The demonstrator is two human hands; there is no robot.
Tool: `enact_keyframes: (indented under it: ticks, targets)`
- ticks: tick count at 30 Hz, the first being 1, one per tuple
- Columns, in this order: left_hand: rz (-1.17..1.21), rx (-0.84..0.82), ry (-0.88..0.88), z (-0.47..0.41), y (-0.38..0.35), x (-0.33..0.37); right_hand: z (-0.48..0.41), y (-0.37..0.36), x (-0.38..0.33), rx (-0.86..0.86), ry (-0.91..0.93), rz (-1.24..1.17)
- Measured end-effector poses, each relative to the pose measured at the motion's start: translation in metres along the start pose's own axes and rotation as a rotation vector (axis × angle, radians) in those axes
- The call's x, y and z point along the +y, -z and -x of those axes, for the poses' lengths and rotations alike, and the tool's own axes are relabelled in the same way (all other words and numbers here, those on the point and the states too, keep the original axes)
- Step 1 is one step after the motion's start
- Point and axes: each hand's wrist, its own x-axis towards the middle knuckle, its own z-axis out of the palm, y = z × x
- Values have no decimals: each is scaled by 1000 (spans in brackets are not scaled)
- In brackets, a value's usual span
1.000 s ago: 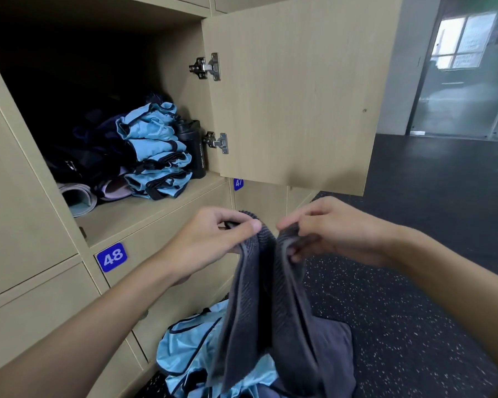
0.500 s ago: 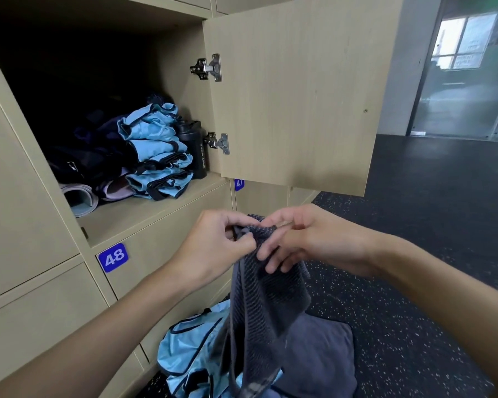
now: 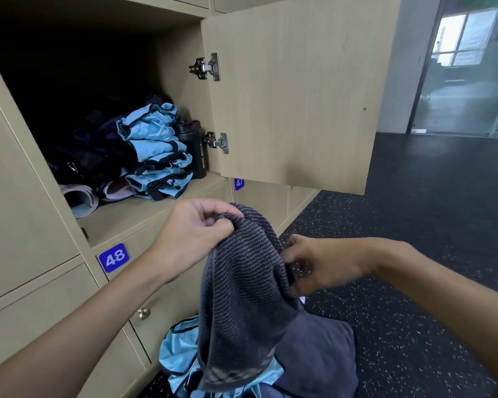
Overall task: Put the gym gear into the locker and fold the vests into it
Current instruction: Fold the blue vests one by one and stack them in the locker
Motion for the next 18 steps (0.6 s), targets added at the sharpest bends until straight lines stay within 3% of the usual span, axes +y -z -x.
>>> enact_keyframes:
  ticks: [3,12,18]
  targets:
    - [-12,27,-13,-1,5,0,-2,-3,4,13,-12,62]
    - [-381,150,-34,-9,28,-19,3,11,5,692,-47,-29]
    - [-476,184,-91,-14,27,-22,7,19,0,813,30,160]
